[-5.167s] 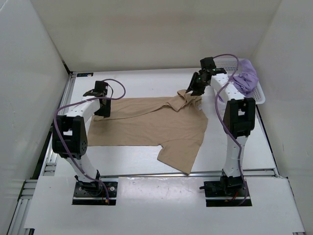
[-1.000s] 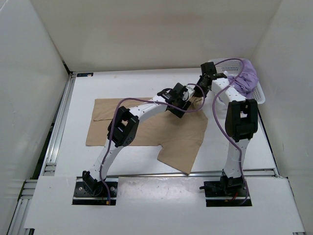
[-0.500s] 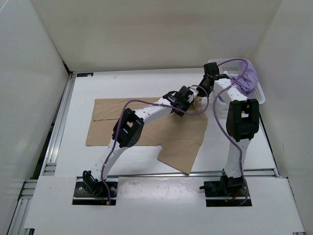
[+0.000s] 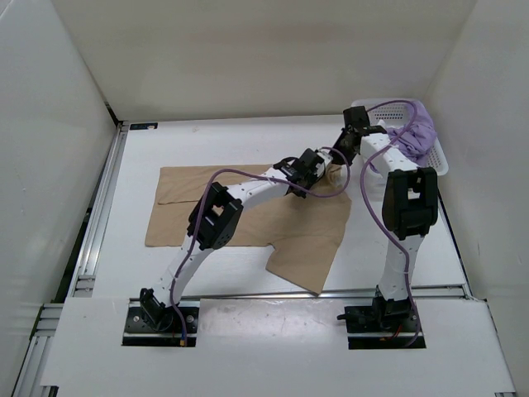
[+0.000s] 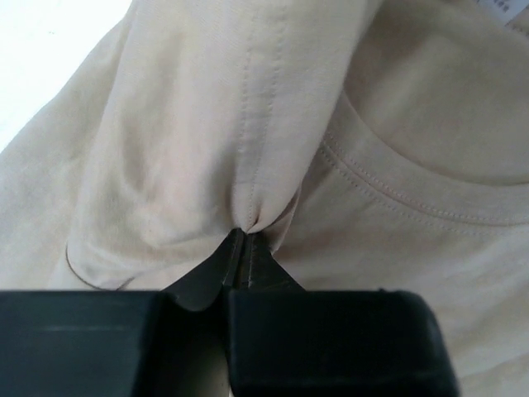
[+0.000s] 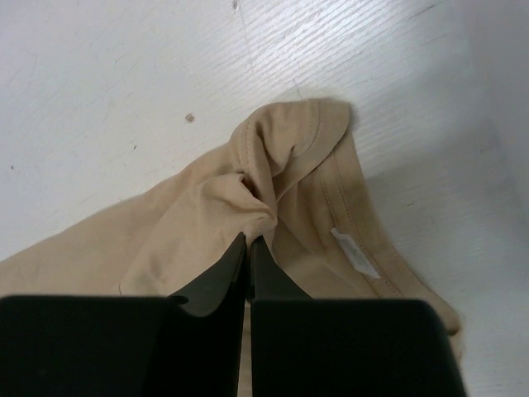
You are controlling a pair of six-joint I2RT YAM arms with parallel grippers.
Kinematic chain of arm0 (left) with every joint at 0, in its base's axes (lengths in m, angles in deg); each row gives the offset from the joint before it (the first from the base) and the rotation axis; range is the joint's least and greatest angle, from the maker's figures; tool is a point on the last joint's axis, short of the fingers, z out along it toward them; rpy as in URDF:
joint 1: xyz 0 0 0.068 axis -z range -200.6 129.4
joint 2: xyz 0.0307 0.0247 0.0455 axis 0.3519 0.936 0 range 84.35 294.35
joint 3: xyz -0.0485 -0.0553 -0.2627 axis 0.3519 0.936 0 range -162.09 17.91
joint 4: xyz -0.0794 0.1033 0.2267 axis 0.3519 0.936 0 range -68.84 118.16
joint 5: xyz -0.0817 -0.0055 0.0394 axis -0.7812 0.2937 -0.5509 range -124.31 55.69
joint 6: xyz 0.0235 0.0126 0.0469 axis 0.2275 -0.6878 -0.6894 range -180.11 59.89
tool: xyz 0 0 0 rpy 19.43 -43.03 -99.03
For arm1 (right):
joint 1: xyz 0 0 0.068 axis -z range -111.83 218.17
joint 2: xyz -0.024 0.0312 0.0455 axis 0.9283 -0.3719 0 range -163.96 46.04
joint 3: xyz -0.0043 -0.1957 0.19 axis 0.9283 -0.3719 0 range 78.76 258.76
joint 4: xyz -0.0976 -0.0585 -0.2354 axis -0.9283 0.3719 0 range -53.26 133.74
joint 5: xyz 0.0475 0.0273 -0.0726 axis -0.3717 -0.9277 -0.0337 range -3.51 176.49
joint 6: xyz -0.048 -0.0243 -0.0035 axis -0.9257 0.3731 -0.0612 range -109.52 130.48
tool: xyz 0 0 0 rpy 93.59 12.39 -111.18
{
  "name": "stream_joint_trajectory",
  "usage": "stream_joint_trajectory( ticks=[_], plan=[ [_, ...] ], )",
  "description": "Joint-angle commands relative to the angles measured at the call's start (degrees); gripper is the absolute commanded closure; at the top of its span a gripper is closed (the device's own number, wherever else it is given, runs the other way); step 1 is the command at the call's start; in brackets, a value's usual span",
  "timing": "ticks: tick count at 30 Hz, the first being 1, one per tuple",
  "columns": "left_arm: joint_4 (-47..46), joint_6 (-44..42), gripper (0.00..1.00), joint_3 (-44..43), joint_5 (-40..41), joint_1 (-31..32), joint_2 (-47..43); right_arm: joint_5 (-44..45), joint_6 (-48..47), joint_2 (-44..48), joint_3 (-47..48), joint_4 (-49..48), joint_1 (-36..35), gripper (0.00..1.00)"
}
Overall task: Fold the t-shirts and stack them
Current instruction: Fold the flattened tshirt in 1/3 of the way
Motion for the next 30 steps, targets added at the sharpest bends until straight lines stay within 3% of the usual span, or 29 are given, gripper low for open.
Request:
stream_joint_trajectory(
  ticks=[1,5,13,26,30],
  plan=[
    [0.1,0.4,0.89,5.2,-0.4,-1.3,-7.1,-3.7,-1.0,4.4,-2.3,1.3,-1.2,1.00],
    [0.1,0.4,0.89,12.3,-1.7,-2.9,-15.6,-4.9,-1.0,9.2,-7.4,1.8,-1.2,1.00],
    [0.1,0.4,0.89,21.1,-4.0,-2.9,-23.1,-4.4,-2.1,13.5,-14.5,1.8,-1.8,1.00],
    [2.4,0.4,0.89,26.2,-5.7,-1.1,-24.8,-6.0,2.5,16.9,-26.2,2.9,-3.5,1.00],
    [3.4,0.4,0.89,26.7,-5.7,-1.1,-24.3,-4.9,3.7,16.9,-27.9,2.9,-3.5,0.94]
  ],
)
